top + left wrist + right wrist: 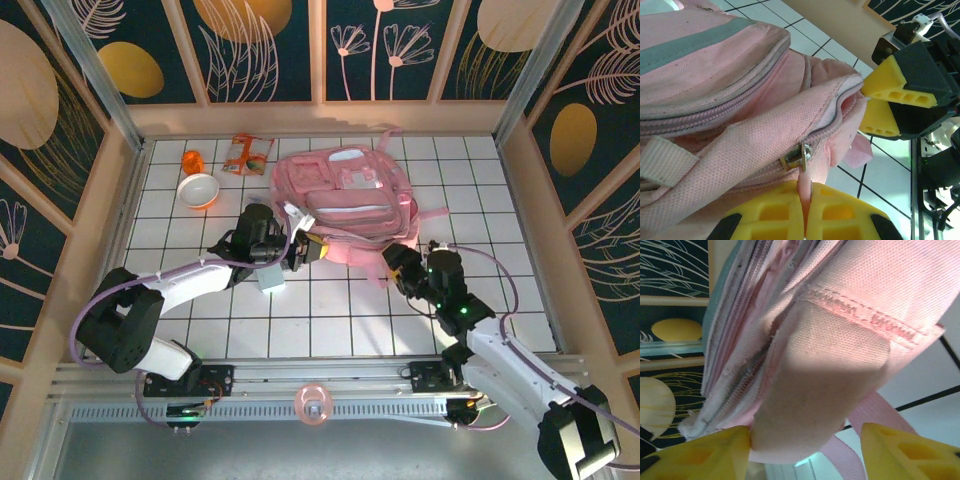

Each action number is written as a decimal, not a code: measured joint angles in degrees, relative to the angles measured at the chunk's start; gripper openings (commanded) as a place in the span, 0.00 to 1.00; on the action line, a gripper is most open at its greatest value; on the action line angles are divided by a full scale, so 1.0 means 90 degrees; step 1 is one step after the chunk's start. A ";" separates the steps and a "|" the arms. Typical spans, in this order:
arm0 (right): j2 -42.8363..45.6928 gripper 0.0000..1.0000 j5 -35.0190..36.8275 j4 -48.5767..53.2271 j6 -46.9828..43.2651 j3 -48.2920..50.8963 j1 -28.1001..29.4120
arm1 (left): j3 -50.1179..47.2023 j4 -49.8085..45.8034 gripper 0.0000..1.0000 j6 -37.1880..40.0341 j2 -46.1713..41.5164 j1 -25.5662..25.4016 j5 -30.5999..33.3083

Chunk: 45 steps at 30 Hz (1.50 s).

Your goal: Pack the student bag

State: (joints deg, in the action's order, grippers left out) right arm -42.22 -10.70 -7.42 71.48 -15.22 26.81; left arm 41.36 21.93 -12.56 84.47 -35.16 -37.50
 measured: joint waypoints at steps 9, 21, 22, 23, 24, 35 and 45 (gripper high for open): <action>-0.0529 0.08 -0.0158 -0.0656 -0.0087 0.0015 -0.0112 | 0.0010 -0.0199 0.00 0.0005 0.0000 0.0000 -0.0119; -0.0884 0.00 0.0194 -0.0760 -0.0459 -0.0469 0.0600 | 0.0634 -0.0799 0.03 0.0005 0.0092 -0.0418 -0.0114; -0.0971 0.00 0.0243 -0.0787 -0.0488 -0.0517 0.0695 | 0.0712 -0.0823 0.04 0.0000 0.0148 -0.0498 -0.0112; -0.1052 0.00 0.0284 -0.0789 -0.0532 -0.0568 0.0775 | 0.0789 -0.0860 0.05 -0.0017 0.0209 -0.0573 -0.0109; -0.1122 0.00 0.0328 -0.0806 -0.0566 -0.0610 0.0833 | 0.0840 -0.0889 0.07 -0.0022 0.0262 -0.0629 -0.0109; -0.1212 0.00 -0.0146 -0.0362 -0.1426 -0.0848 0.0556 | 0.1209 -0.1309 0.71 0.0347 0.0403 -0.1064 0.0039; -0.1044 0.00 -0.1396 0.1307 -0.3283 -0.1664 -0.0211 | 0.0920 -0.1853 0.87 0.2106 -0.1095 -0.0306 0.1137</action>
State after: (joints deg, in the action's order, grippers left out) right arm -51.62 -23.27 4.34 41.93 -30.20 24.91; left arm 49.65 5.26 6.39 74.61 -37.91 -27.27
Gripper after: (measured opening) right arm 0.040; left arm 0.860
